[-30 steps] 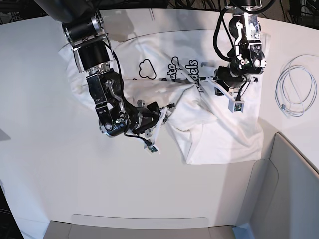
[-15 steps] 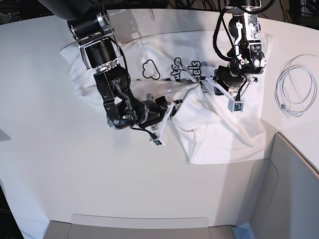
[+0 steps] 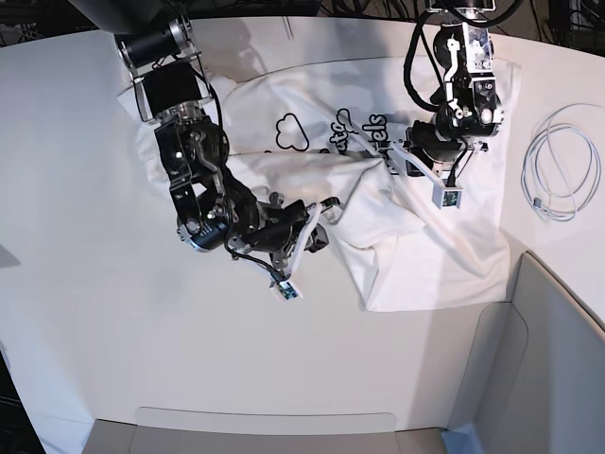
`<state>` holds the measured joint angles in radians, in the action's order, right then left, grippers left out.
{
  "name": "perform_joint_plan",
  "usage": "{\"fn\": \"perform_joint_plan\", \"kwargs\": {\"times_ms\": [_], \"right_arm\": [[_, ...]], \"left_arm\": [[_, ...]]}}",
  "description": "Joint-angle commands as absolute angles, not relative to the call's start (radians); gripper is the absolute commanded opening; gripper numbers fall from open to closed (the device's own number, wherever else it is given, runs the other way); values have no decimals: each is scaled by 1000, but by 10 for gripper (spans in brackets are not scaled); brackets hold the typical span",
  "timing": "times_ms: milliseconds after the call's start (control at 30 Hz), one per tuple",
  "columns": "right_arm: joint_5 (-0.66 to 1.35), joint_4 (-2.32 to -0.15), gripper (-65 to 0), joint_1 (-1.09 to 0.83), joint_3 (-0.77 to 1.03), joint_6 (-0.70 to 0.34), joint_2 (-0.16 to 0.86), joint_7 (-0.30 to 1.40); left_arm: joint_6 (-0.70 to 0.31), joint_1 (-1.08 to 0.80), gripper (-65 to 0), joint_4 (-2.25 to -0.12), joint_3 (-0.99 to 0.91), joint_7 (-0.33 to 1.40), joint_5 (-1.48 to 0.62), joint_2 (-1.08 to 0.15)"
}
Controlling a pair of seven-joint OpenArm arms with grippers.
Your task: Layout the t-shirt on the table in an organized manner, then fold the t-shirt properly
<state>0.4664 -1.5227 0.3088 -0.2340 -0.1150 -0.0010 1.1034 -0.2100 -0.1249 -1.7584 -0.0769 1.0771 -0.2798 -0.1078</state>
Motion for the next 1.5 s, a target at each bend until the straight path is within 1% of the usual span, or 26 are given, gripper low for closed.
{"fn": "perform_joint_plan", "kwargs": {"times_ms": [0, 100, 167, 300, 400, 433, 467, 667, 767, 833, 867, 900, 933, 967, 1133, 1267, 1333, 1467], "right_arm": [[464, -1567, -650, 331, -231, -120, -8, 1082], [418, -1616, -650, 317, -228, -120, 5, 1082], [406, -1604, -650, 318, -229, -120, 4, 1082], [407, -1480, -647, 338, -229, -120, -53, 1082], [409, -1429, -532, 343, -222, -120, -81, 1081], [409, -1420, -508, 349, -222, -120, -93, 1078], [409, -1409, -504, 357, -222, -120, -101, 1078], [409, -1237, -506, 397, -220, -120, -134, 981], [409, -1164, -506, 417, -220, -120, -145, 970], [409, -1153, -507, 418, -226, -120, -145, 970], [409, -1158, -511, 420, -228, -120, -147, 970], [409, -1165, -532, 421, -228, -120, -147, 970], [409, -1173, -575, 421, -228, -120, -148, 970], [409, -1182, -646, 421, -229, -120, -148, 972], [409, -1204, -650, 443, -266, -124, -142, 1015], [407, -1276, -650, 433, -274, -122, -140, 1024], [404, -1310, -650, 433, -274, -120, -140, 1055], [401, -1432, -650, 415, -266, -119, -137, 1075]], "left_arm": [[-213, -116, -616, -1776, -81, 1070, -283, -111], [-213, -116, -616, -1776, -77, 1070, -283, -111], [-213, -116, -616, -1776, -76, 1070, -283, -111], [-213, -116, -616, -1776, -74, 1070, -283, -111], [-213, -116, -616, -1776, -74, 1070, -283, -111], [-213, -116, -616, -1776, -74, 1070, -283, -113], [-213, -116, -616, -1776, -74, 1070, -283, -113], [-213, -116, -616, -1776, -74, 1070, -283, -113], [-213, -116, -616, -1776, -74, 1070, -283, -113], [-213, -116, -616, -1776, -74, 1070, -283, -113], [-213, -116, -616, -1776, -74, 1070, -283, -113], [-213, -116, -616, -1776, -74, 1070, -283, -113], [-213, -116, -616, -1776, -74, 1070, -283, -113], [-213, -116, -616, -1776, -74, 1070, -283, -113], [-213, -116, -616, -1776, -74, 1070, -283, -114], [-213, -116, -616, -1776, -74, 1070, -283, -116], [-213, -116, -616, -1776, -74, 1070, -283, -116], [-213, -116, -616, -1776, -74, 1070, -283, -117]]}}
